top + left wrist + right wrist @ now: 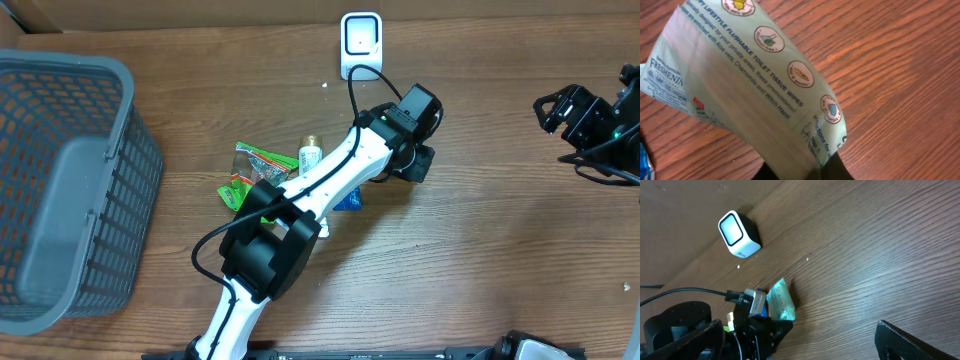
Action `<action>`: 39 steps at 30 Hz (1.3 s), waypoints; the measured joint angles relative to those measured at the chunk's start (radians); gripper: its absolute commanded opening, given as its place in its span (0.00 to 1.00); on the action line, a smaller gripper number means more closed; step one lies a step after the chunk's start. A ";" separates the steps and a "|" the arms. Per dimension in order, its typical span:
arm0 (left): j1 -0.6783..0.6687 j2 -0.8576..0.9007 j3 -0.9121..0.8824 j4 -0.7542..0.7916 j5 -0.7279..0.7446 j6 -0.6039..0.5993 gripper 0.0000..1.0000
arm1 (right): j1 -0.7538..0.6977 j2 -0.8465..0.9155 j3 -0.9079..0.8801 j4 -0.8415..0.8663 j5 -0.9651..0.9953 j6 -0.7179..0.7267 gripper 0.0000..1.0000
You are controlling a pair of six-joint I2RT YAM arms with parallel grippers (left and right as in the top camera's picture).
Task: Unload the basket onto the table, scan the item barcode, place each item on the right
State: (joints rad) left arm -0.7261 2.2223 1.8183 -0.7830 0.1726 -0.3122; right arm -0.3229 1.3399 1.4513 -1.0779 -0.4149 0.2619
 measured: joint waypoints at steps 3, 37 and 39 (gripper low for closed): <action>0.000 0.000 0.000 0.006 0.000 -0.003 0.80 | 0.000 0.000 0.000 0.000 0.000 0.000 0.97; 0.543 -0.187 0.343 -0.723 -0.159 0.132 0.71 | 0.000 0.000 0.000 -0.035 0.000 0.000 1.00; 0.600 -0.187 0.343 -0.753 -0.166 0.150 0.70 | 0.000 0.000 0.000 -0.034 0.000 -0.001 1.00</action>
State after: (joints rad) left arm -0.1257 2.0357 2.1609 -1.5356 0.0071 -0.1619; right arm -0.3229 1.3399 1.4513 -1.1122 -0.4149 0.2611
